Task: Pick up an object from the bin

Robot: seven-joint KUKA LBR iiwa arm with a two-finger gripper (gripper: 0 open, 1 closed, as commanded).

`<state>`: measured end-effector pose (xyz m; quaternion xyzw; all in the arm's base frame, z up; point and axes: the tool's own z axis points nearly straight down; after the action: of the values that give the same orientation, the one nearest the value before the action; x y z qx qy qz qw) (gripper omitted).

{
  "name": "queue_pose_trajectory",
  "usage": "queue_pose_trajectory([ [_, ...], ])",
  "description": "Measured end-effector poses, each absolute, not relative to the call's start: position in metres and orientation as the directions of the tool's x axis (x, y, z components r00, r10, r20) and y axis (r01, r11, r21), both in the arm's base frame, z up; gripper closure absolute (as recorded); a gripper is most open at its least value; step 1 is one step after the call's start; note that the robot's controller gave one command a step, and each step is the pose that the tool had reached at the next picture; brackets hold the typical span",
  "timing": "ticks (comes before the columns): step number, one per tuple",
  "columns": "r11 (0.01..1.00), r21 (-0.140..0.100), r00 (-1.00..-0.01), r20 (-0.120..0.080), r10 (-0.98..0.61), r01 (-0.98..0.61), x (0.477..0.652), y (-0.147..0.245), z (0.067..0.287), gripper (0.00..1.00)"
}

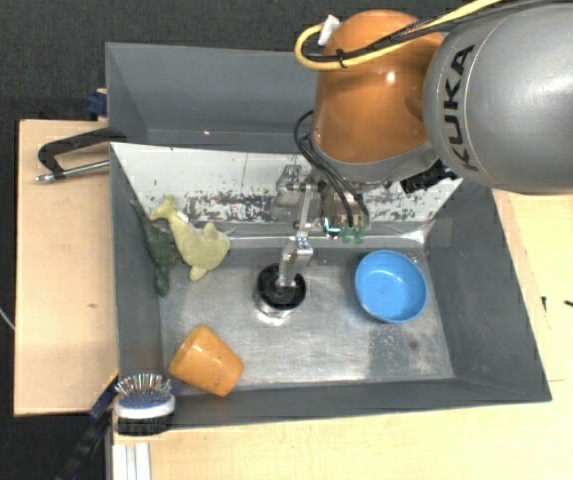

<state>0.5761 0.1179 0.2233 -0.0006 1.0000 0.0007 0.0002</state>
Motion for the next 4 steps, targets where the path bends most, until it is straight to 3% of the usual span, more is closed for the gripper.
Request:
queue_pose_trajectory([
  [1,0.981,0.0,-0.981,0.008,-0.193,-0.193,0.552,0.078,0.104,0.0],
  [2,0.981,0.001,-0.981,-0.001,-0.193,-0.193,0.554,0.079,0.108,1.0],
  [3,0.982,-0.002,-0.982,-0.017,-0.188,-0.188,0.589,0.051,0.315,1.0],
  [4,0.996,0.001,-0.996,0.006,-0.091,-0.091,0.586,0.039,0.178,1.0],
])
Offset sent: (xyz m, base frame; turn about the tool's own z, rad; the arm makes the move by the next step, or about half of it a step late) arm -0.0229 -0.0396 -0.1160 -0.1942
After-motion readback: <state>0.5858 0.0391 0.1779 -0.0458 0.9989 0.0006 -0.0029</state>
